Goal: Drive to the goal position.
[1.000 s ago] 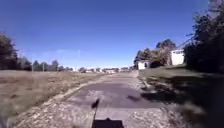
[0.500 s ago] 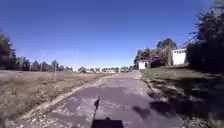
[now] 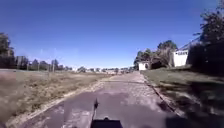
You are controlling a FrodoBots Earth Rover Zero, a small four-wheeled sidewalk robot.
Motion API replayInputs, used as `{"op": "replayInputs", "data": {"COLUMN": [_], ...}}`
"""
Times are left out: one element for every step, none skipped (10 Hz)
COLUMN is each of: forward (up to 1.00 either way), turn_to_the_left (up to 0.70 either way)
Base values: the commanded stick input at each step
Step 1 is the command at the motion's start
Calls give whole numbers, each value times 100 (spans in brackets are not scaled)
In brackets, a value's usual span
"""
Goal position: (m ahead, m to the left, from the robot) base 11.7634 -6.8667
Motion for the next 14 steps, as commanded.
{"op": "replayInputs", "data": {"forward": [100,100,100,100,100,100,100,100,100,100,100,100,100,100], "turn_to_the_left": [0,0,0,0,0,0,0,0,0,0,0,0,0,-16]}}
